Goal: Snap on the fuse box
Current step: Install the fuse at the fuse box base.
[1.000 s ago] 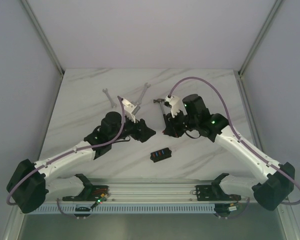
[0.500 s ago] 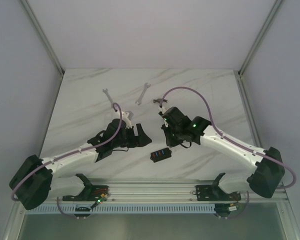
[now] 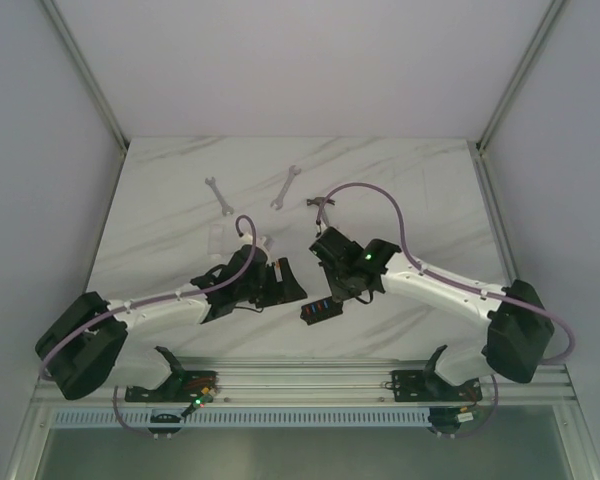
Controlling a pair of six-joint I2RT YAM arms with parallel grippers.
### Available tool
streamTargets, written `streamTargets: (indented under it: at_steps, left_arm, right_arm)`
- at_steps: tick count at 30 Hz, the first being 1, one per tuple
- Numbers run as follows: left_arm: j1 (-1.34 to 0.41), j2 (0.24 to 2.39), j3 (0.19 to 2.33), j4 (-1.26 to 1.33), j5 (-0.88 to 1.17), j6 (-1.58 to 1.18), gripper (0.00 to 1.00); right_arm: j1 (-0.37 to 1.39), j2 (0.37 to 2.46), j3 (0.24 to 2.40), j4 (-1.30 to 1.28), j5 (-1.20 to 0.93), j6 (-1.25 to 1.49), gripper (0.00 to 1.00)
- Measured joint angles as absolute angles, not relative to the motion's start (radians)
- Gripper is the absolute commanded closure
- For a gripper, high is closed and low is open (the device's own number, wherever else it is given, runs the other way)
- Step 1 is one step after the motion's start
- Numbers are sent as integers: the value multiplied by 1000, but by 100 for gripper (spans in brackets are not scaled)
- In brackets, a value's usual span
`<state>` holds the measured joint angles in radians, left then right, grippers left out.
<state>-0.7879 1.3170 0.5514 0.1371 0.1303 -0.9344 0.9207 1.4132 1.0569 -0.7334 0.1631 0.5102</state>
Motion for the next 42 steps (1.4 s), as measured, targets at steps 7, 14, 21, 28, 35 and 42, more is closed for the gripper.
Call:
streamTargets:
  at_steps: [7,14,21,28,35,42]
  left_arm:
    - [-815,1372,551,137,131,-958,33]
    - [-833,1420,561,134,134,-971,38]
    - [-834,1436,567,138,138,-978,39]
    - [-834,1443,570,142,142,-982,40]
    - [-834,1443,570,142,144,-985,40]
    - [-834,1443,570,142,145,-986,40]
  right_arm:
    - [943,1469,1053,-698,186,534,100]
    - [951,1516,1053,-682,215,566,100]
    - [952,1535,1053,-677,230,584,100]
    - [957,1570,1040,-660,229,592,100]
    - [958,1574,1038,-650,229,598,100]
    - [959,1574,1038,-644,229,599,100]
